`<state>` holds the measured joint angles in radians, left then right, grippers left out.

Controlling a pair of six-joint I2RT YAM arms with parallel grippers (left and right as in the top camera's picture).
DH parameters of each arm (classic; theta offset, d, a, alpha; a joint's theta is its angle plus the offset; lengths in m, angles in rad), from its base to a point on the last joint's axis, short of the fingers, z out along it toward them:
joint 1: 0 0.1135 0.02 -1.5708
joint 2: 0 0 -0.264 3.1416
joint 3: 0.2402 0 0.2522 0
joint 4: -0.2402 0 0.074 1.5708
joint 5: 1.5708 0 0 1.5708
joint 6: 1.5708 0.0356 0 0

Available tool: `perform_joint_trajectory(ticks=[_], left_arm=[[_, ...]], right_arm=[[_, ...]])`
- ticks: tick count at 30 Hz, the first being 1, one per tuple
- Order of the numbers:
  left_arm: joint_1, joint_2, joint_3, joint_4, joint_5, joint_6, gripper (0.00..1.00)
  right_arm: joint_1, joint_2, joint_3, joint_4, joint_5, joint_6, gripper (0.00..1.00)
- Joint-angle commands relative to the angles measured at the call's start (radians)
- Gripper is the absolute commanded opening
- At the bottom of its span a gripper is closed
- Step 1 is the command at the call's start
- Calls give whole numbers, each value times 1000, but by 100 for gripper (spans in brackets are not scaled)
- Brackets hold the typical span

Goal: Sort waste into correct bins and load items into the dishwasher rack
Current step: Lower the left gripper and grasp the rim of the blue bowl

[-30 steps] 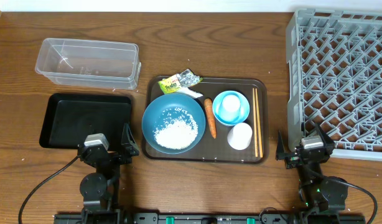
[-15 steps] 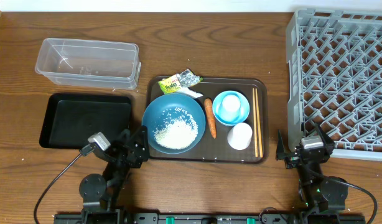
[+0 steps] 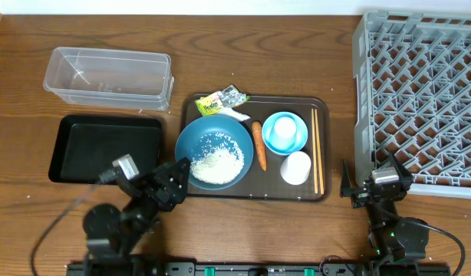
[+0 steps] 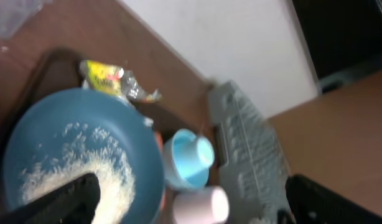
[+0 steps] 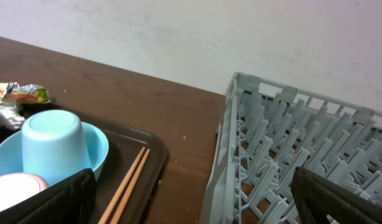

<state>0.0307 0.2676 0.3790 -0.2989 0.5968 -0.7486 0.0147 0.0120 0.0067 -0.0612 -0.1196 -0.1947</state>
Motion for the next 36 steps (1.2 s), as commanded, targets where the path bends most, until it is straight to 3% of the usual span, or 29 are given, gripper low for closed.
perform_joint_trajectory(ticks=[1, 6, 12, 18, 30, 36], left_arm=[[1, 199, 196, -93, 21, 228, 98], [-76, 568, 537, -403, 11, 434, 98], [-313, 846, 801, -697, -292, 444, 98], [-537, 975, 813, -634, -494, 441, 98], [-625, 1173, 812, -578, -462, 446, 98], [-699, 1283, 812, -558, -601, 444, 98]], right_arm=[[5, -5, -1, -3, 7, -12, 99], [5, -5, -1, -3, 7, -12, 99], [5, -5, -1, -3, 7, -12, 99], [5, -5, -1, -3, 7, -12, 99], [5, -5, -1, -3, 7, -12, 99], [5, -5, -1, -3, 7, -12, 99]])
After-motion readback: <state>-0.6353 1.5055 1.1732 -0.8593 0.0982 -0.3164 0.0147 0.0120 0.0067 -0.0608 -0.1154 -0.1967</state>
